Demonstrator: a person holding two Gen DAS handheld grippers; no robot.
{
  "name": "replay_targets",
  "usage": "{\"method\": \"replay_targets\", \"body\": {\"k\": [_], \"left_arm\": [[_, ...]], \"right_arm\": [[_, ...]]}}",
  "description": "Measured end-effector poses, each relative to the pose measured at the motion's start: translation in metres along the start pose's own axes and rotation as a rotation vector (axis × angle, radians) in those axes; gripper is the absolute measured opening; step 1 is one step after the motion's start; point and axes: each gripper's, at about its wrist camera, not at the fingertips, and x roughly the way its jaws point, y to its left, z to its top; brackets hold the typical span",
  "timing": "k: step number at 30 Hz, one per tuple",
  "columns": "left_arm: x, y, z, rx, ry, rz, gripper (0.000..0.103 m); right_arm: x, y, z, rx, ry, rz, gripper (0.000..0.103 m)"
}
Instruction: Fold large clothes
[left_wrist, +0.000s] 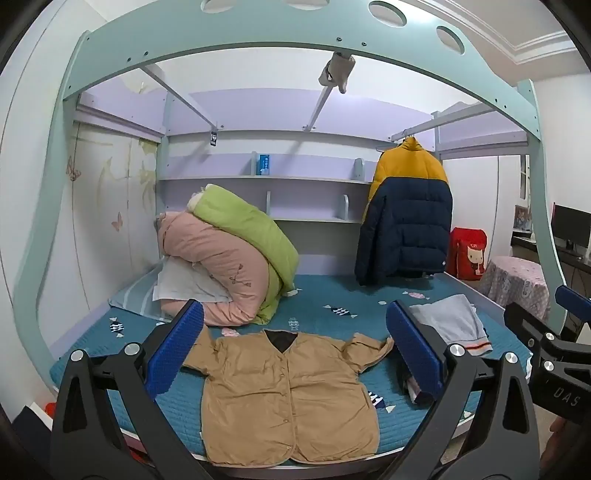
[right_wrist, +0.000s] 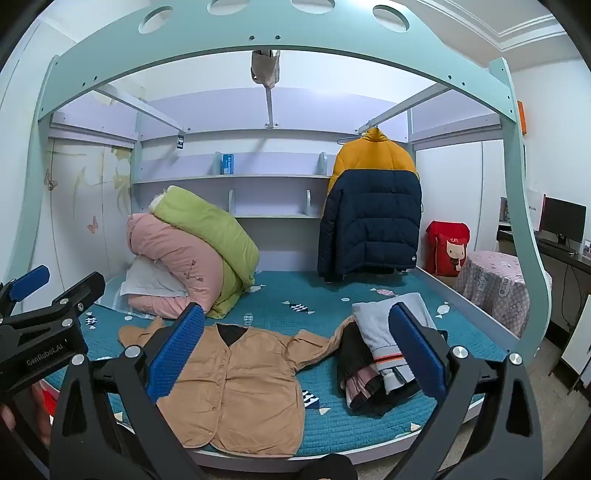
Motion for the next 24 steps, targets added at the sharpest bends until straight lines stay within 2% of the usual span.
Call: {"method": "replay_targets", "body": {"k": [12, 20, 24], "left_arm": [[-0.001, -0.005, 0.001, 0.018, -0.003, -0.033, 0.098], [-0.001, -0.007, -0.001, 0.023, -0.007, -0.042, 0.098], [-0.001, -0.009, -0.004, 0.024, -0.008, -0.041, 0.098]], "right_arm": [[0.001, 0.004, 0.002, 0.014, -0.018, 0.008, 0.096], [-0.005, -0.010, 0.000, 0.023, -0.023, 0.016, 0.096], [0.003, 0.002, 0.002, 0.013, -0.015, 0.014, 0.096]]}}
